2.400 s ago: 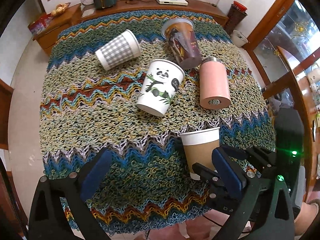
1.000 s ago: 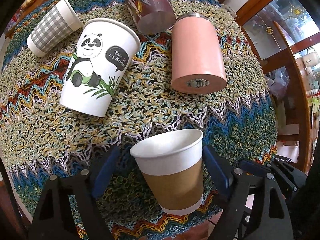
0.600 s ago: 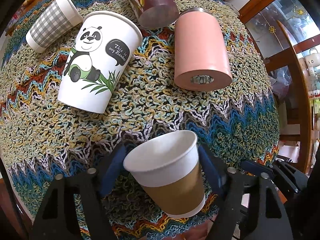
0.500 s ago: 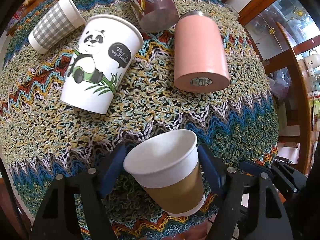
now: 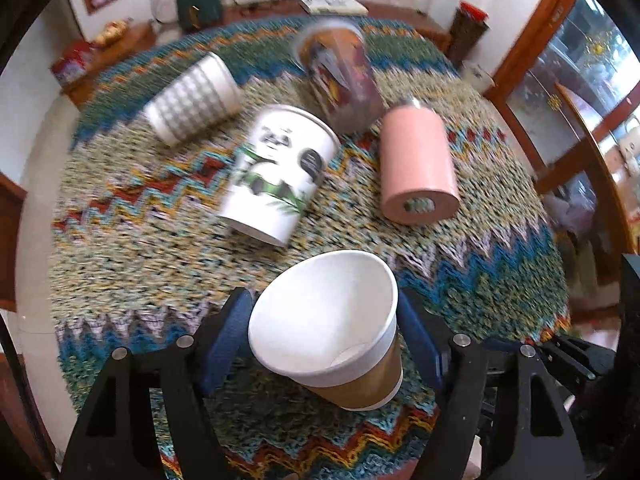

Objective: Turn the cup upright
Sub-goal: 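Rotate the brown cup opening upward with the left tool while the right tool releases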

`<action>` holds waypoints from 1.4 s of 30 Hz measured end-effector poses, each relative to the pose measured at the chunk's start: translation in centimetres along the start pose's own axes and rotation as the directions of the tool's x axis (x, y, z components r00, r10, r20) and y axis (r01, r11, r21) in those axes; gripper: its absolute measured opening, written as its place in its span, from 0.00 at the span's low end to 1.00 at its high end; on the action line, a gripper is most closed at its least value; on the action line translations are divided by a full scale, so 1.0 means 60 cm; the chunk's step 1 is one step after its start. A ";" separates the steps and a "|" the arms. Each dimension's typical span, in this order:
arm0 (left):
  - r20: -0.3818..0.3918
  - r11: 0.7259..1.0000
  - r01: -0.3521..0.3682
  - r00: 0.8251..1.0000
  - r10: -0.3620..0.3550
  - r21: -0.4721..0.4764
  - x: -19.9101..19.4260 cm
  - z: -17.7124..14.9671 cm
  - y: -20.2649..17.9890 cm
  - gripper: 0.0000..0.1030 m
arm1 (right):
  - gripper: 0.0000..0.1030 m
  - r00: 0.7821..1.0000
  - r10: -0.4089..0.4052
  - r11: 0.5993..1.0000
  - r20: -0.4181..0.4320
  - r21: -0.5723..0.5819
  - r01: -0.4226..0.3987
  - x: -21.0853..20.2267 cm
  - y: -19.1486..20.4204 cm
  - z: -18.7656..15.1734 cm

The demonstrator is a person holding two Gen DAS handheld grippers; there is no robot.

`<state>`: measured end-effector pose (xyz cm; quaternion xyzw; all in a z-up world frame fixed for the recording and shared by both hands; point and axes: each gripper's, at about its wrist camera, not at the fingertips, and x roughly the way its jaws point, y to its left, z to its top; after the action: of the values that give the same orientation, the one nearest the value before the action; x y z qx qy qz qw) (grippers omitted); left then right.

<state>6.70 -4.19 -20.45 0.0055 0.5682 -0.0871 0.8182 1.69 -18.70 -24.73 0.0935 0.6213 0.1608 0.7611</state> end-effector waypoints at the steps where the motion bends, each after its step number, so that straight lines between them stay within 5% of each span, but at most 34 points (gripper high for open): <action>1: 0.023 1.000 -0.014 1.000 0.014 -0.007 -0.006 -0.002 0.003 0.74 | 0.66 1.000 -0.006 1.000 0.006 -0.009 0.006 0.000 0.004 -0.001; 9: 0.224 0.985 -0.169 0.959 0.174 -0.041 -0.030 -0.025 0.007 0.75 | 0.66 0.992 -0.055 0.995 0.110 -0.080 0.064 -0.015 0.035 -0.004; 19: 0.333 0.953 -0.300 0.894 0.300 -0.051 -0.004 -0.085 0.007 0.75 | 0.66 0.991 -0.085 0.992 0.102 -0.086 0.094 0.007 0.030 -0.029; 33: 0.459 0.941 -0.340 0.836 0.301 0.003 -0.007 -0.137 -0.011 0.76 | 0.66 0.988 -0.119 0.989 0.101 -0.079 0.127 0.010 0.028 -0.062; 38: 0.460 0.946 -0.322 0.846 0.271 0.034 0.000 -0.148 -0.017 0.78 | 0.66 0.988 -0.126 0.988 0.093 -0.081 0.134 0.014 0.029 -0.070; 42: 0.483 0.947 -0.319 0.835 0.264 0.034 -0.001 -0.158 -0.020 0.86 | 0.66 0.987 -0.127 0.988 0.094 -0.081 0.134 0.014 0.030 -0.072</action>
<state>-2.30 -4.32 -23.66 0.1167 0.3381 0.0080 0.9338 -2.61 -16.97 -25.77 0.0265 0.5841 0.1331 0.8002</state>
